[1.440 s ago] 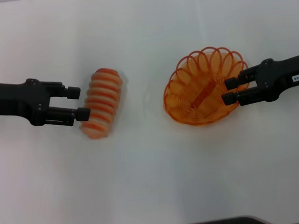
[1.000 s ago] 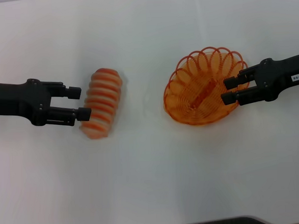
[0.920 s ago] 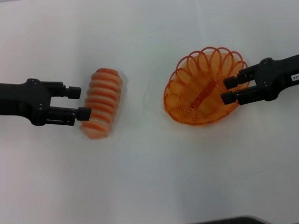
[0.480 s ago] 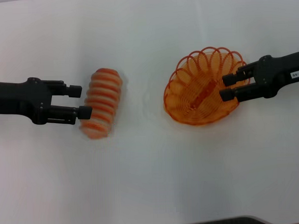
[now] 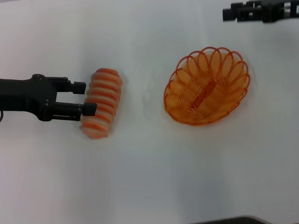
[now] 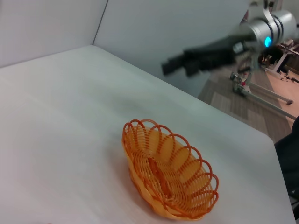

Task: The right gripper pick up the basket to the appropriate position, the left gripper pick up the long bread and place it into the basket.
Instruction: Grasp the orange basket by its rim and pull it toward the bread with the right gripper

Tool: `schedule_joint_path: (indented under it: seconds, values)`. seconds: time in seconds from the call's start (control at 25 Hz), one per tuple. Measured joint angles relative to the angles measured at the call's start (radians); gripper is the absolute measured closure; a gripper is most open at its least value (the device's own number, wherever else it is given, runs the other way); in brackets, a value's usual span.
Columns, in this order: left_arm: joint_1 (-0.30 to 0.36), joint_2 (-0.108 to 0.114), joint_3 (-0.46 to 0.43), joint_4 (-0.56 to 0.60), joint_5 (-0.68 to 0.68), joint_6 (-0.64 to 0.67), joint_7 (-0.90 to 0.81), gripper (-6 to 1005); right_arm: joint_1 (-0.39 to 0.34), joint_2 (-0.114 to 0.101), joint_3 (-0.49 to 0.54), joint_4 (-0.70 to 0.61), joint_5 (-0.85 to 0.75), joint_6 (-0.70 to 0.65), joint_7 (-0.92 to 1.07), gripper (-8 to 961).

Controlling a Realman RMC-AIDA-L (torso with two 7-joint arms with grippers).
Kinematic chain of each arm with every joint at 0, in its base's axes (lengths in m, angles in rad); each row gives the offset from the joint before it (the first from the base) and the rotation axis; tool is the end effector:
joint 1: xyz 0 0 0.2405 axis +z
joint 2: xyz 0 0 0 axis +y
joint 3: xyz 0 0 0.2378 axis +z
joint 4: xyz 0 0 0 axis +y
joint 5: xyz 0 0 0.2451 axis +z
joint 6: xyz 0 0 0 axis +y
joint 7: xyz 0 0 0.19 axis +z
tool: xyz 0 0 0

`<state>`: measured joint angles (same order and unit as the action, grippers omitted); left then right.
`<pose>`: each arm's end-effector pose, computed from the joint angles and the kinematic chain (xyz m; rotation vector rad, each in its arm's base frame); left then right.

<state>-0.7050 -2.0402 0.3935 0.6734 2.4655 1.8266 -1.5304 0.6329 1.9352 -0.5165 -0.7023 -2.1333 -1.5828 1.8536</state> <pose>-0.2436 0.3522 -0.0076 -2.9850 -0.7836 -0.5122 0.2593 0.4122 0.0568 -2.5267 1.0900 0.6549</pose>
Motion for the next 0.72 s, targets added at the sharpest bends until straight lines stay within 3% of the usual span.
schedule_joint_path:
  seconds: [0.28,0.48,0.72]
  values:
    - [-0.001,-0.003,0.001,0.0,-0.001,-0.01,0.002,219,0.097,-0.019,-0.077,-0.081,-0.196,0.112,0.226,386]
    - [-0.001,-0.004,0.001,-0.002,-0.001,-0.013,0.002,217,0.184,-0.001,-0.099,-0.099,-0.443,0.121,0.286,379]
    - [-0.002,-0.003,0.001,-0.002,-0.002,-0.014,0.003,218,0.206,0.018,-0.213,-0.085,-0.516,0.157,0.33,390]
